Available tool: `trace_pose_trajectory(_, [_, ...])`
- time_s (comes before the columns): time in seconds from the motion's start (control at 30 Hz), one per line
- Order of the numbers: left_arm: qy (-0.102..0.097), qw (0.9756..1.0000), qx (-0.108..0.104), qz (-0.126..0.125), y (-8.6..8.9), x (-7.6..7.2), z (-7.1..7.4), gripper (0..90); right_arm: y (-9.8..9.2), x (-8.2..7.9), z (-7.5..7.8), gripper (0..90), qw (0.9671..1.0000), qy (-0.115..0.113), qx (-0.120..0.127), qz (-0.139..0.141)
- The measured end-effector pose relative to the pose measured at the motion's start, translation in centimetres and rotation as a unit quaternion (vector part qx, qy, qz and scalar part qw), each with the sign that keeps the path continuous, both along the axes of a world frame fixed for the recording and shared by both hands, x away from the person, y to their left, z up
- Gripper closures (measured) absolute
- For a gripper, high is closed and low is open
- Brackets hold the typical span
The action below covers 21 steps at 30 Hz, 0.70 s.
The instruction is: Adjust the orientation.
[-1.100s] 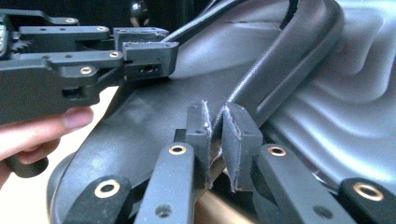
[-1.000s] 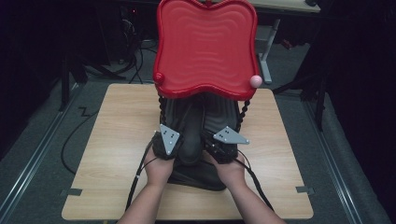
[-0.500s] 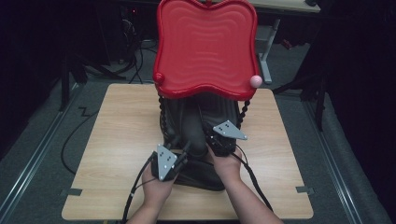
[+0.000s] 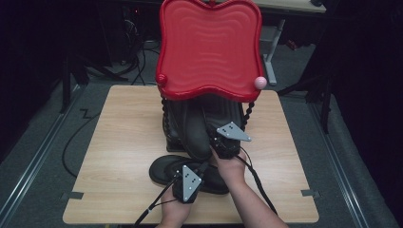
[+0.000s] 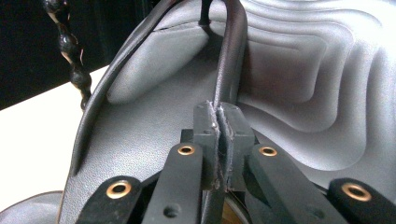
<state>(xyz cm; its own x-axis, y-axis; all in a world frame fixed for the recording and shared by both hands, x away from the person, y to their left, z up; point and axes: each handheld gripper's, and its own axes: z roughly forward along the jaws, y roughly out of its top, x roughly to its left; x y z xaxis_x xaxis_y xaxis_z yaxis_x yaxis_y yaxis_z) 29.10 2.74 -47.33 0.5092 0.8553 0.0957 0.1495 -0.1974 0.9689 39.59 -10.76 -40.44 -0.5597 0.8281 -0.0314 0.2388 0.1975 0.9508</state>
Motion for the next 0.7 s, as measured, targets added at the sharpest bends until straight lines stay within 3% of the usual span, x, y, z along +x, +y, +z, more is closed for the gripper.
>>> trace_pose_trajectory(0.07, [0.008, 0.9998, 0.004, 0.016, 0.5, 0.7, 0.1, 89.8, 0.0, 0.1, 0.0, 86.5, 1.0000, 0.003, -0.001, -0.001])
trace_pose_trajectory(0.13, [0.004, 0.9996, 0.013, 0.023, 0.6, 0.7, 0.1, 89.9, -0.1, 0.3, -0.1, 87.3, 1.0000, 0.004, 0.001, -0.002])
trace_pose_trajectory(0.27, [0.001, 0.9992, -0.002, 0.040, 2.1, 1.0, 0.6, 89.9, 0.1, 0.4, -0.1, 87.6, 1.0000, 0.003, 0.000, 0.001])
trace_pose_trajectory(0.43, [-0.009, 0.9986, -0.002, 0.051, 2.7, 1.3, 0.8, 89.9, 0.2, 0.5, -0.1, 86.7, 1.0000, 0.004, 0.005, 0.001])
trace_pose_trajectory(0.7, [-0.019, 0.9979, 0.002, 0.062, 3.4, 1.7, 0.9, 89.8, -1.3, -1.5, -0.3, 79.9, 0.9995, -0.010, 0.015, 0.026])
